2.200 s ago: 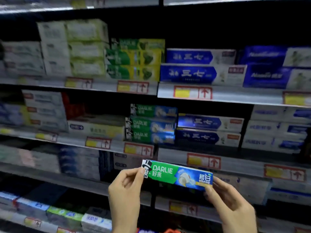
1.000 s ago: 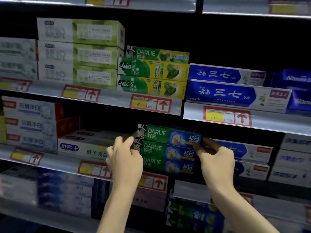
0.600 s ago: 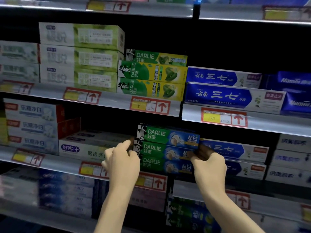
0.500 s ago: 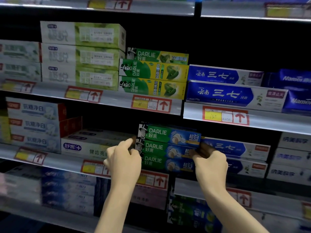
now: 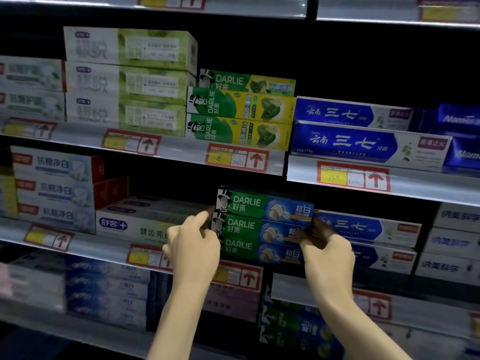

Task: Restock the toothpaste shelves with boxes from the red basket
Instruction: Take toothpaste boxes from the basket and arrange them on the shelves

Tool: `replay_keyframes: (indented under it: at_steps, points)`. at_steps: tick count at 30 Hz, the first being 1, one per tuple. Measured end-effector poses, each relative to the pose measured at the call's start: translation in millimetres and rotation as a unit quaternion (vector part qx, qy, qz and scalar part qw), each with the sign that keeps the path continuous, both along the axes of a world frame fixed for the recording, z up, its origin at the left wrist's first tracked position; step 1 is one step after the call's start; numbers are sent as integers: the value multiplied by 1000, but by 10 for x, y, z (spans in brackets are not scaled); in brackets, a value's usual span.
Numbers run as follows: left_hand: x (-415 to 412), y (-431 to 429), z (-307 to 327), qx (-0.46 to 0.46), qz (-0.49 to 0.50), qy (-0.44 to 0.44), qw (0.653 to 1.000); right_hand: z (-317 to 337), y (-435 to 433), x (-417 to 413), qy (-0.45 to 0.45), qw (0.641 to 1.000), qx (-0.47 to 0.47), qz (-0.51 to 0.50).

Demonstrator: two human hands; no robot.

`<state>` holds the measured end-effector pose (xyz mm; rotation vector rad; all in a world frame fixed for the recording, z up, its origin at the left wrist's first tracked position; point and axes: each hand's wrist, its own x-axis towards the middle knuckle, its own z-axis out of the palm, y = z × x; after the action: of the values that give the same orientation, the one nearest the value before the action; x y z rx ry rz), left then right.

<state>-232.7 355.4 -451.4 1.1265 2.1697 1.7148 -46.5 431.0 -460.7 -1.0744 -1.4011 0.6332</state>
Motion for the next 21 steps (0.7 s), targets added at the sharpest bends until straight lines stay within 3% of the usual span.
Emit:
replay_keyframes:
  at_steps: [18, 21]
  points:
    - [-6, 14, -28, 18, 21, -17, 999, 5, -11, 21, 49, 998, -10, 34]
    - [-78, 25, -45, 69, 35, -26, 997, 56, -86, 79, 75, 996, -9, 36]
